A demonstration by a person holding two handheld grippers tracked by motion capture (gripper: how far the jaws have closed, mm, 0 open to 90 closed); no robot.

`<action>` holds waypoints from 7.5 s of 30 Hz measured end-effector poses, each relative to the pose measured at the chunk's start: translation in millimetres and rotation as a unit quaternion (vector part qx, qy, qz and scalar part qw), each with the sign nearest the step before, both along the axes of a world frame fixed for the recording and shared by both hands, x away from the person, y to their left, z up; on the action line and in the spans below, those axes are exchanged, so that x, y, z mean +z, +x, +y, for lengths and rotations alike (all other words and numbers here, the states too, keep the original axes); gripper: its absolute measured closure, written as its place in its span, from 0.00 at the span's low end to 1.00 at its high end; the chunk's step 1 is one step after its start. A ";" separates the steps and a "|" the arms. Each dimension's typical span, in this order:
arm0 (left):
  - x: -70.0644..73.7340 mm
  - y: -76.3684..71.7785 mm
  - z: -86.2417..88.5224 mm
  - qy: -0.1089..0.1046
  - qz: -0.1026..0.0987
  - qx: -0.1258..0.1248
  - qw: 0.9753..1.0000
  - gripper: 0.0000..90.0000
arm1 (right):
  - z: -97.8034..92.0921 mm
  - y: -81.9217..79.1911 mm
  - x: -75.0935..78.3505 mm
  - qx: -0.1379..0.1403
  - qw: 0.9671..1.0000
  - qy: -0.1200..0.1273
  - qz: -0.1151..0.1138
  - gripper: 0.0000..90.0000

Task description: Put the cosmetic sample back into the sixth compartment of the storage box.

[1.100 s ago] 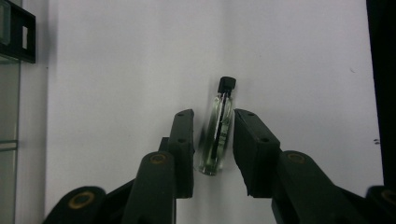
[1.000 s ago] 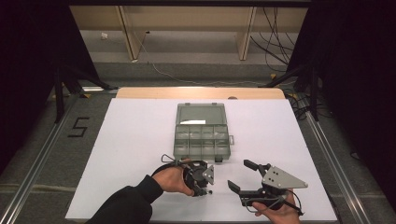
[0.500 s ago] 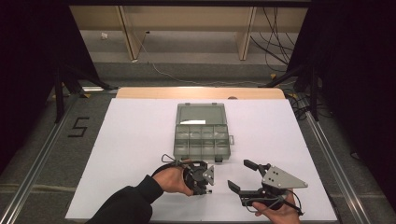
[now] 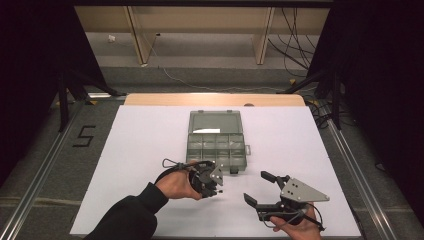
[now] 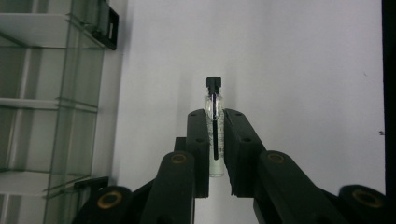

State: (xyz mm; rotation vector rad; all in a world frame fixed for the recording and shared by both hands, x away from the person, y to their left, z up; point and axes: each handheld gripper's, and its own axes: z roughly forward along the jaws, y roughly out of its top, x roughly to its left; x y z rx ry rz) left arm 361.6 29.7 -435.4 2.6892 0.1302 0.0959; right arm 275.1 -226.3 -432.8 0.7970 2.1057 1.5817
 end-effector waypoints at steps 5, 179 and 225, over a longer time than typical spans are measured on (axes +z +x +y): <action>4.0 2.4 2.7 0.005 -0.004 0.013 1.000 0.89 | -0.6 1.2 -0.2 0.001 1.000 -0.003 -0.010 0.18; 34.1 31.7 61.4 -0.219 -0.048 0.224 0.948 0.24 | 1.5 0.4 -1.4 0.004 1.000 0.011 0.003 0.18; 11.1 -14.3 103.8 -0.363 -0.082 0.233 0.898 0.19 | 1.4 1.5 -0.5 -0.001 1.000 0.000 -0.017 0.18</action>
